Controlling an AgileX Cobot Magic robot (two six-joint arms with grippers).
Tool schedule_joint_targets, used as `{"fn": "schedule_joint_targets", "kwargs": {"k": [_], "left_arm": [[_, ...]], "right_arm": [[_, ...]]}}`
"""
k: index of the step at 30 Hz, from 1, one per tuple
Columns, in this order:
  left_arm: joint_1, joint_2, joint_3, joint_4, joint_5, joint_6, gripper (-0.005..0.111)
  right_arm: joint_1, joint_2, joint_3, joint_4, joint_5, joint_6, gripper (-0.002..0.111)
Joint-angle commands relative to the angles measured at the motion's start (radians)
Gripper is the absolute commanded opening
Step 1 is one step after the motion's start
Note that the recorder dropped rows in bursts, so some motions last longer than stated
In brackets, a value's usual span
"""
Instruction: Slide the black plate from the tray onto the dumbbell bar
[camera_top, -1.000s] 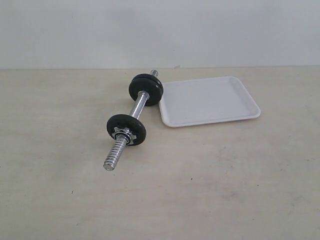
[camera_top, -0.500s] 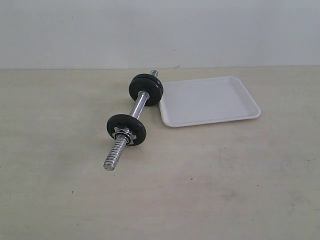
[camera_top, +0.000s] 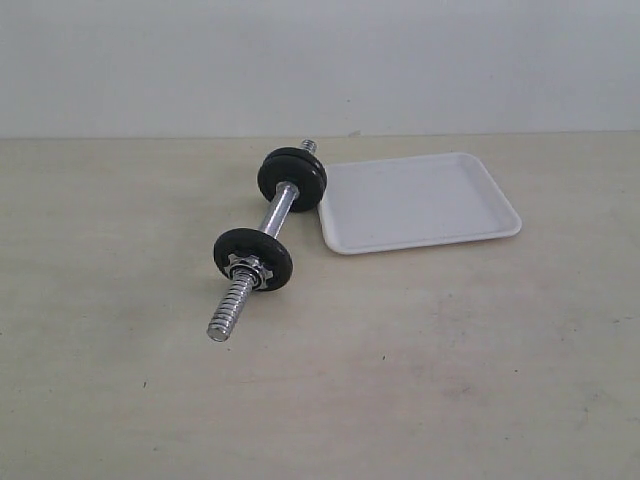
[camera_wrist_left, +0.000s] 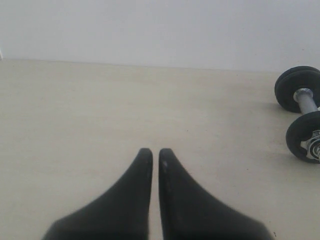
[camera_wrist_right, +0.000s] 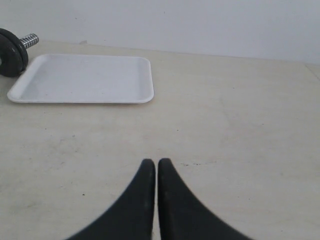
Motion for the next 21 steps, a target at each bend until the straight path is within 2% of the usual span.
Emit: {"fn": "schedule_joint_targets", "kwargs": {"k": [1,8,13,21], "left_arm": [[0.02,-0.003,0.004,-0.006,-0.003,0.004,0.004],[0.091,-0.003,0.004,-0.006,-0.003,0.004,0.004],[0.091,-0.003,0.004,-0.006,-0.003,0.004,0.004],[0.061,-0.003,0.004,-0.006,-0.003,0.004,0.004]], "right_arm": [[-0.001,-0.004,-0.001,0.0,-0.004,-0.007,0.0],[-0.005,-0.004,-0.001,0.0,-0.004,-0.007,0.0],[-0.06,-0.004,-0.001,0.0,-0.004,-0.007,0.0],[-0.039,-0.004,-0.001,0.0,0.006,-0.007,0.0]]}}
